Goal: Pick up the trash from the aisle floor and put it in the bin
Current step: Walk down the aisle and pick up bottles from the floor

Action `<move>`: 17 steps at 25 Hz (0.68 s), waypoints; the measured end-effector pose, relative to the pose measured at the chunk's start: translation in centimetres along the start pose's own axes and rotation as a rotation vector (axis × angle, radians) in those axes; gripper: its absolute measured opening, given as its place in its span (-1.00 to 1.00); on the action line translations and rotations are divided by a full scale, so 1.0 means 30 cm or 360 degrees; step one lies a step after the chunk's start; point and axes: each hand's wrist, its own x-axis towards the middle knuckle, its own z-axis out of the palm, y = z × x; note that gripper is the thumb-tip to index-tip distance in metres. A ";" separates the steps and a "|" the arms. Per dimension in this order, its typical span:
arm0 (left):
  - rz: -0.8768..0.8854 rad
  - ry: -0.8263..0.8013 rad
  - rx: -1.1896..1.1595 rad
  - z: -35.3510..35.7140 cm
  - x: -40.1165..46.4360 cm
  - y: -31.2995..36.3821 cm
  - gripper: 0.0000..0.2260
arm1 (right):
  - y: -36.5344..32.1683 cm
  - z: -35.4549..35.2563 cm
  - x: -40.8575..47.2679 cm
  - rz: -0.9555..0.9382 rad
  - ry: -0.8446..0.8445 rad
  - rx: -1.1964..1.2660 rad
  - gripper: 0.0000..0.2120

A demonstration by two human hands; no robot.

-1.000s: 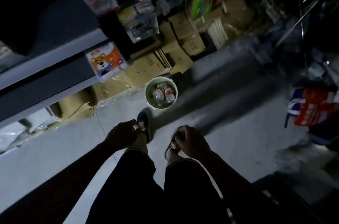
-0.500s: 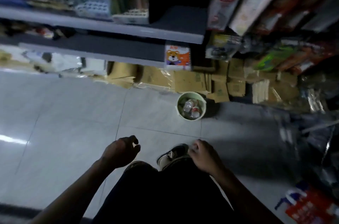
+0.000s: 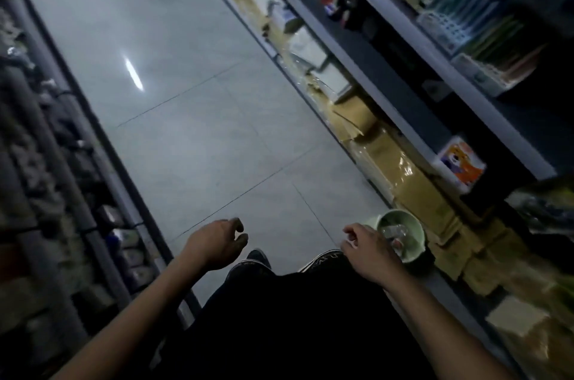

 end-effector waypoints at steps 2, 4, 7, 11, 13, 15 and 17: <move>-0.0087 0.0028 -0.0076 0.011 -0.051 -0.082 -0.63 | -0.083 -0.002 0.029 -0.0109 -0.0054 -0.0095 -0.64; -0.0172 0.0047 -0.0148 0.022 -0.092 -0.141 -0.62 | -0.148 -0.002 0.051 -0.0209 -0.0110 -0.0187 -0.63; -0.0256 0.0040 -0.0197 0.019 -0.103 -0.168 -0.62 | -0.196 -0.022 0.094 -0.0314 -0.0182 -0.0284 -0.63; -0.0355 0.0100 -0.0253 -0.045 -0.029 -0.131 -0.62 | -0.202 -0.100 0.221 -0.0411 -0.0267 -0.0371 -0.61; -0.0413 0.0124 -0.0291 -0.091 0.022 -0.099 -0.63 | -0.203 -0.154 0.305 -0.0441 -0.0298 -0.0391 -0.60; -0.0465 0.0126 -0.0339 -0.129 0.071 -0.063 -0.64 | -0.205 -0.207 0.398 -0.0475 -0.0326 -0.0422 -0.60; -0.0502 0.0122 -0.0375 -0.159 0.102 -0.038 -0.63 | -0.233 -0.256 0.488 -0.0521 -0.0373 -0.0458 -0.59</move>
